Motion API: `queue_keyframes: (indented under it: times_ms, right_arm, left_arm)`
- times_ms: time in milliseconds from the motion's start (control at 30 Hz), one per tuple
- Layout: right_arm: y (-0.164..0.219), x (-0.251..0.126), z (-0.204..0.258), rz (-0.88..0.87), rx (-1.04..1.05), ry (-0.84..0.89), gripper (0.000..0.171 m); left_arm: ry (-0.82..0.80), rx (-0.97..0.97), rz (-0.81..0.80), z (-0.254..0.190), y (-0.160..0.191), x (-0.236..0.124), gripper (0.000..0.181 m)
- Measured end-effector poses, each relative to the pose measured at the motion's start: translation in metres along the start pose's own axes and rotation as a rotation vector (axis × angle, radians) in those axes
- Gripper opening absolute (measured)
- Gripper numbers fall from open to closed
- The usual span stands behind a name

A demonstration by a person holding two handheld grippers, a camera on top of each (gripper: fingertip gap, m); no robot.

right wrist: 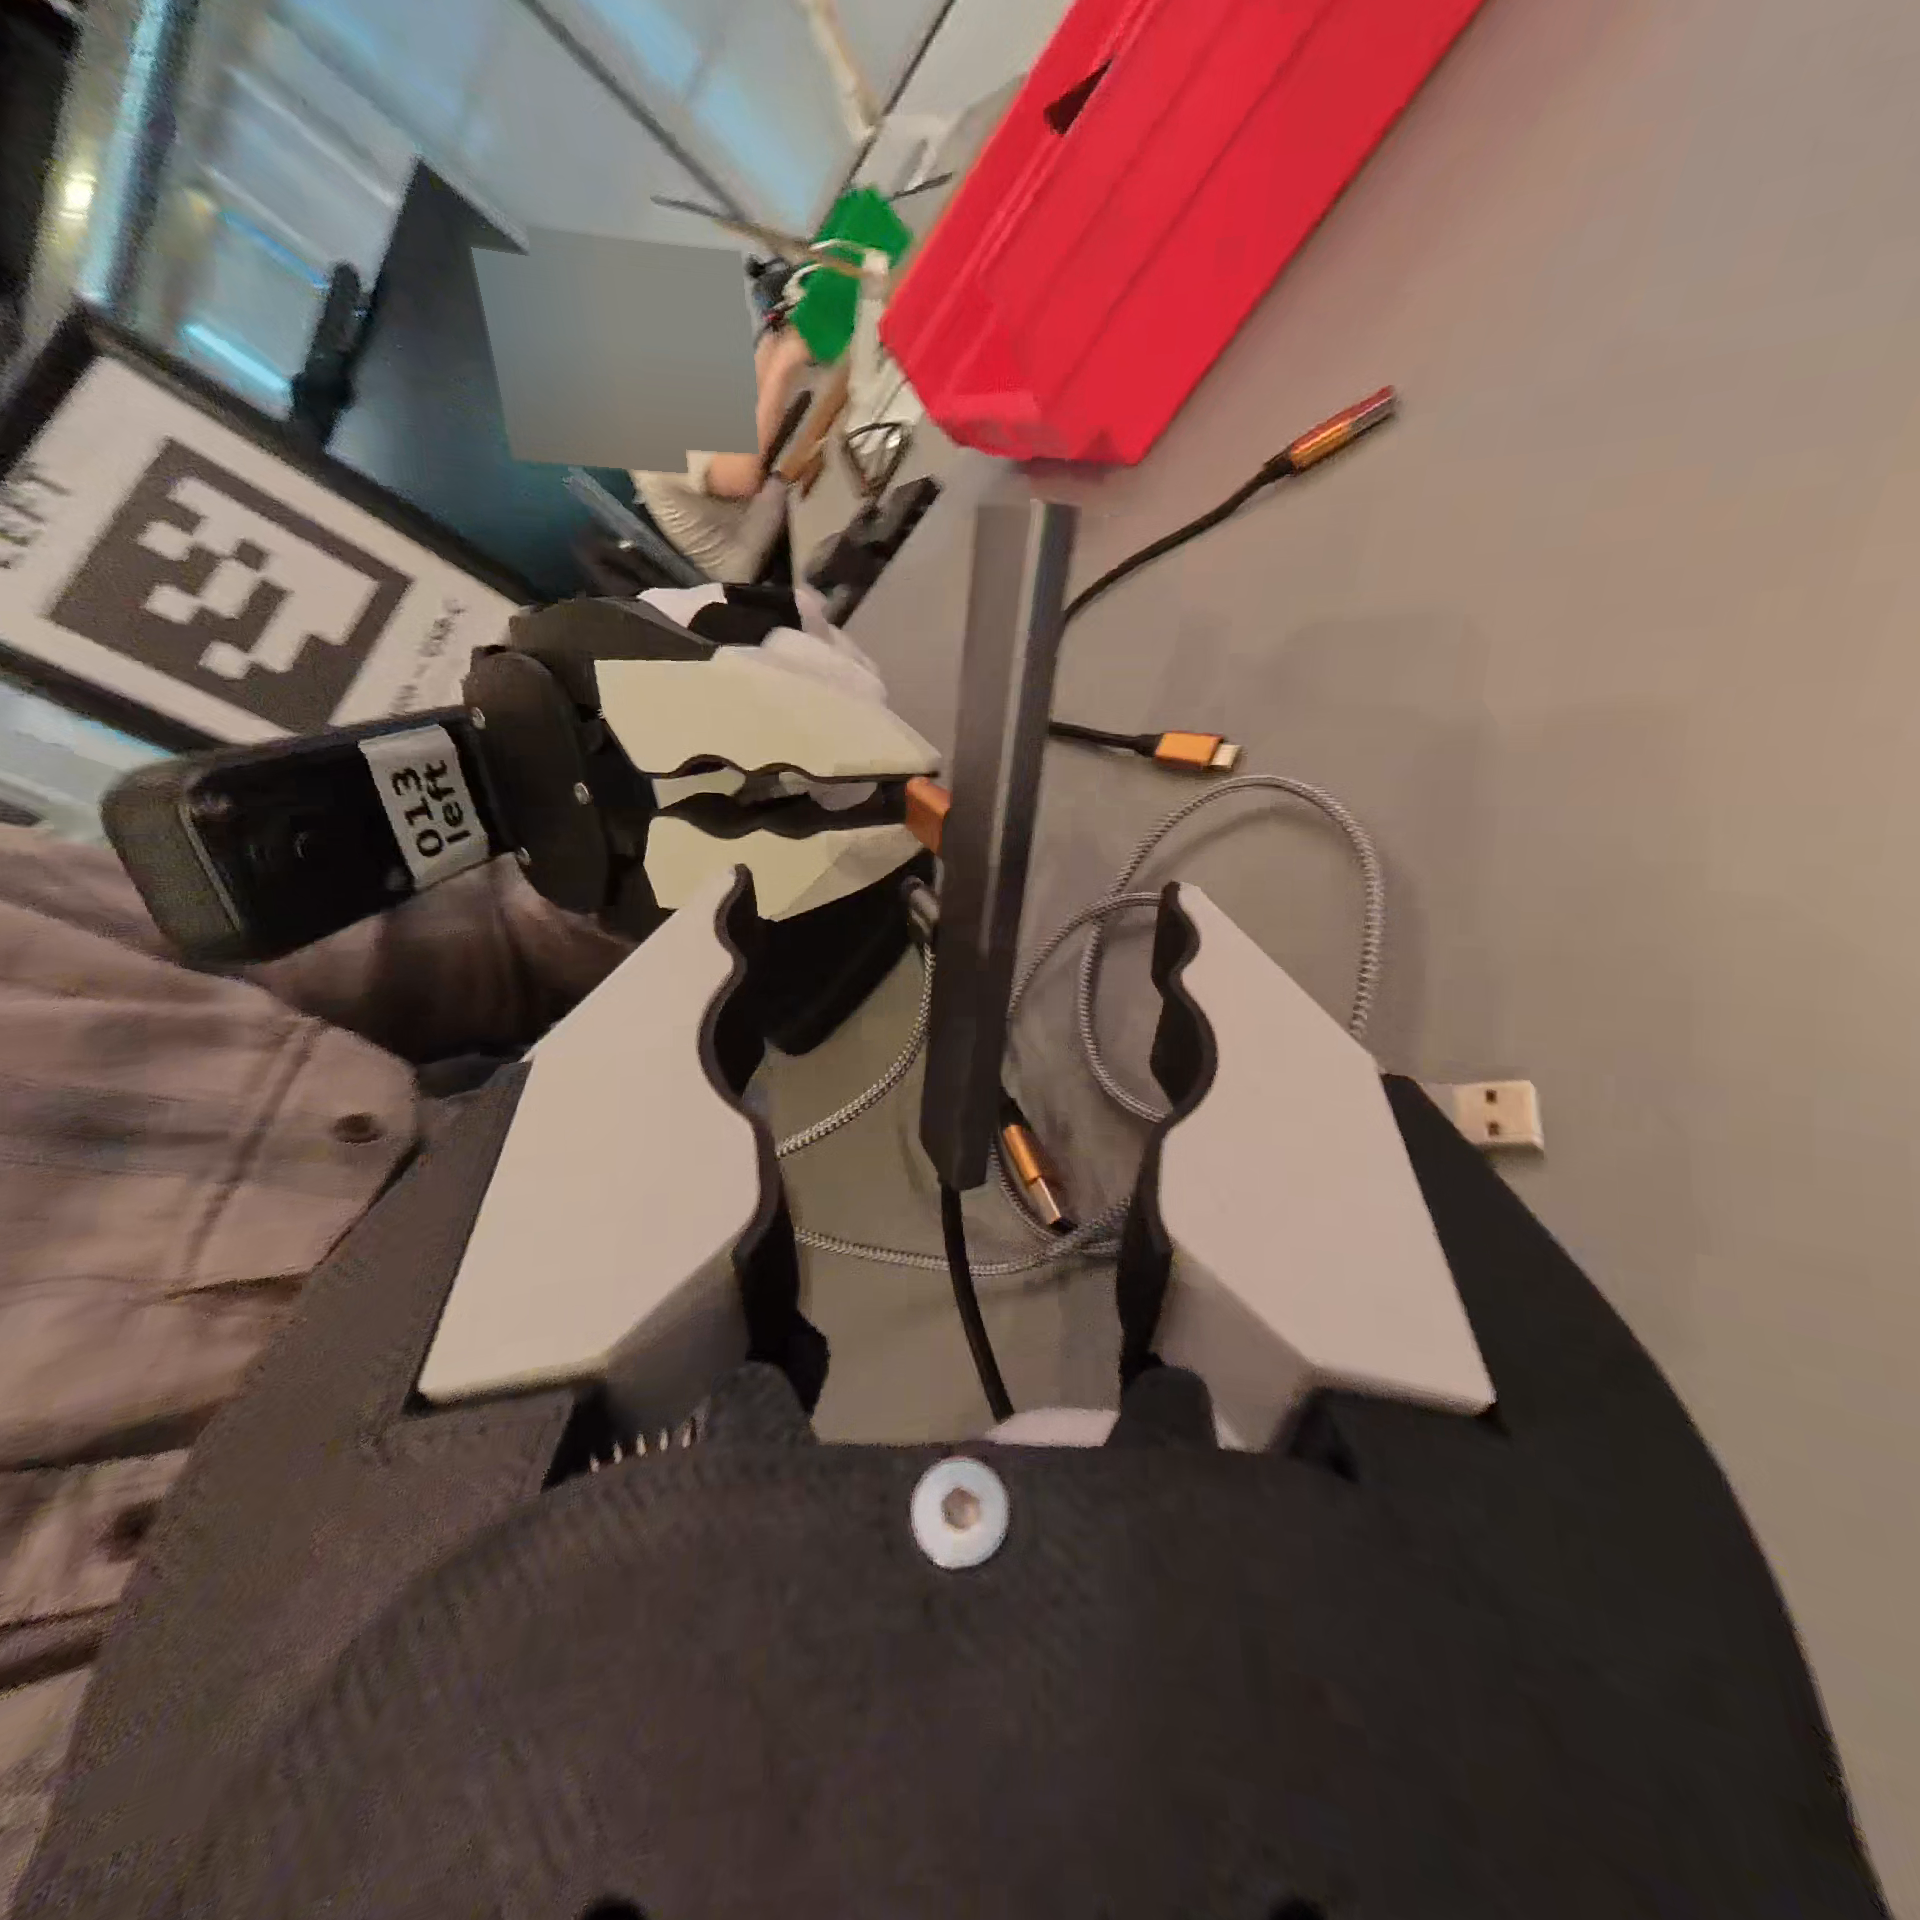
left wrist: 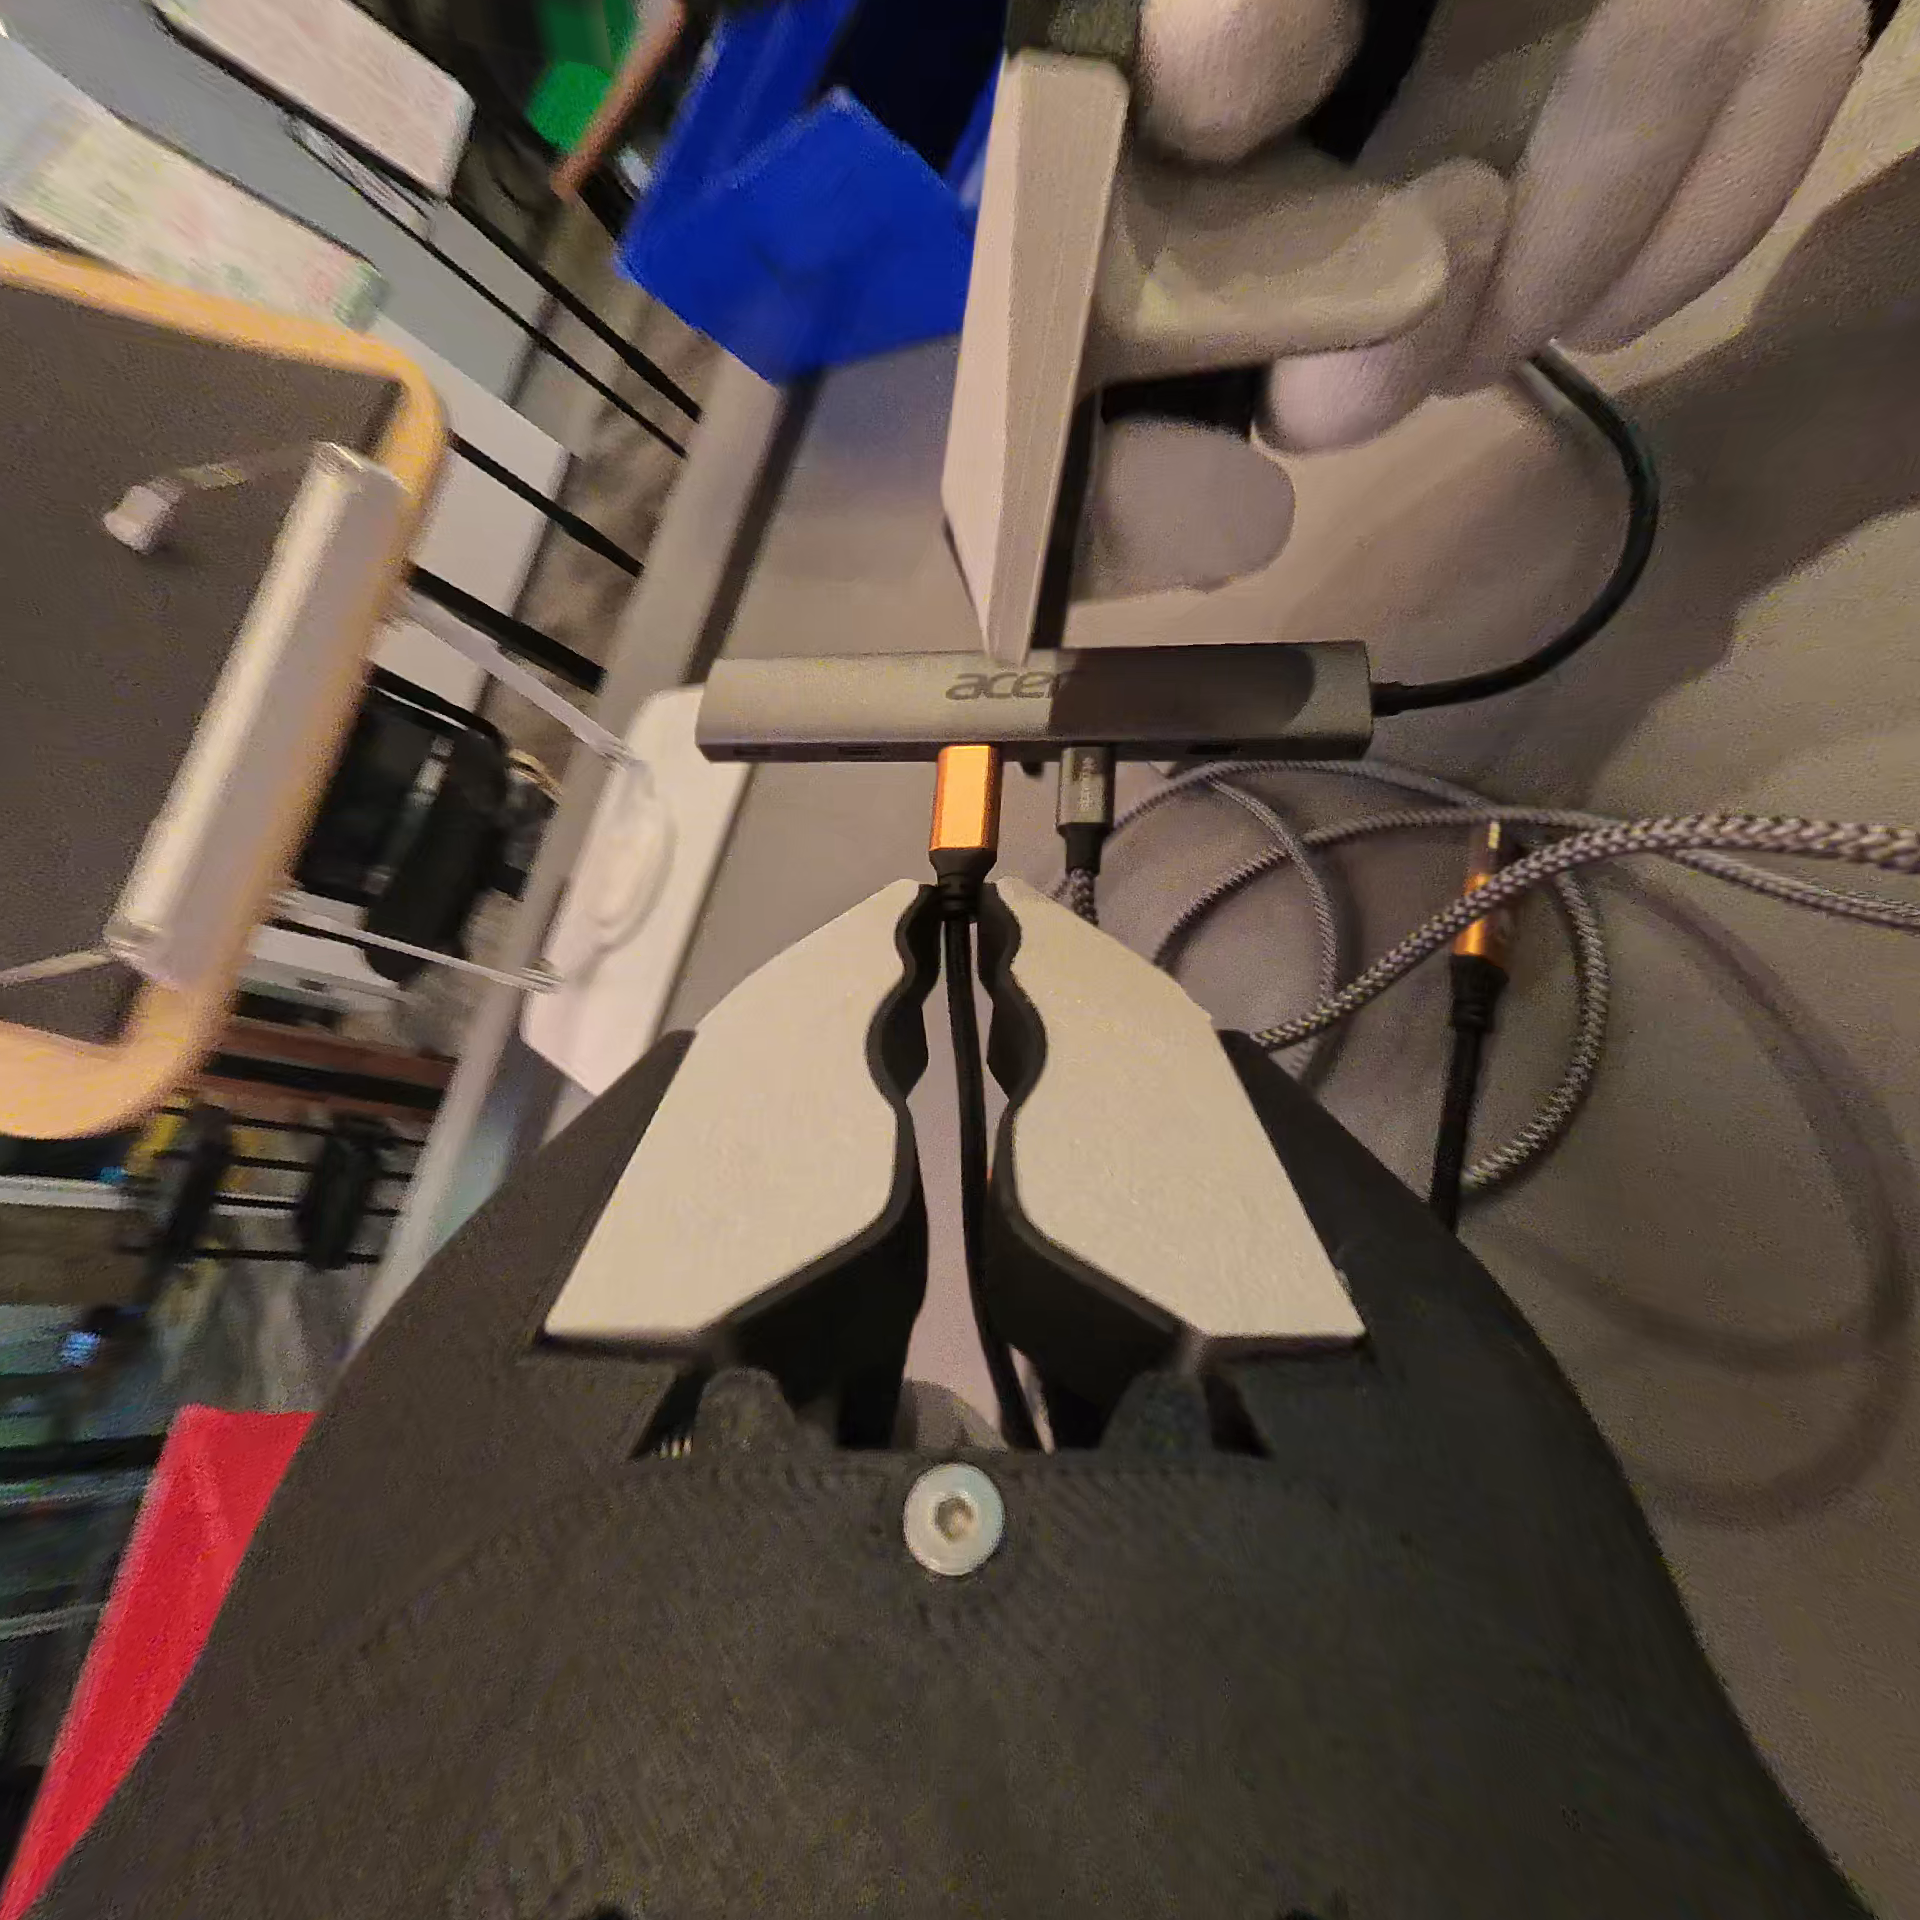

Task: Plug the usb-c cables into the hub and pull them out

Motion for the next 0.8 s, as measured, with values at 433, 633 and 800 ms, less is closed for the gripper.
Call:
queue_keyframes:
  times_ms: [433, 633, 800]
  right_arm:
    - [-0.016, 0.005, 0.008, -0.225, 0.038, -0.178, 0.006]
    - [-0.037, -0.014, 0.004, -0.568, -0.019, -0.14, 0.007]
    - [-0.049, -0.022, 0.015, -0.791, -0.022, -0.236, 0.007]
  left_arm:
    - [-0.088, 0.064, -0.133, -0.001, -0.018, 0.002, 0.008]
    - [-0.203, -0.199, -0.219, 0.028, -0.041, -0.023, 0.032]
    - [0.045, -0.715, -0.199, 0.016, -0.054, -0.018, 0.029]
Point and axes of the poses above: each gripper's, where its closed fingertips meet, x out along the fingers, y out of its underside, z = x × y across the jaws, the point moved 8 cm from there along -x, back along the fingers, and after that the axes turned 14 degrees about -z, right-handed, at the moved point
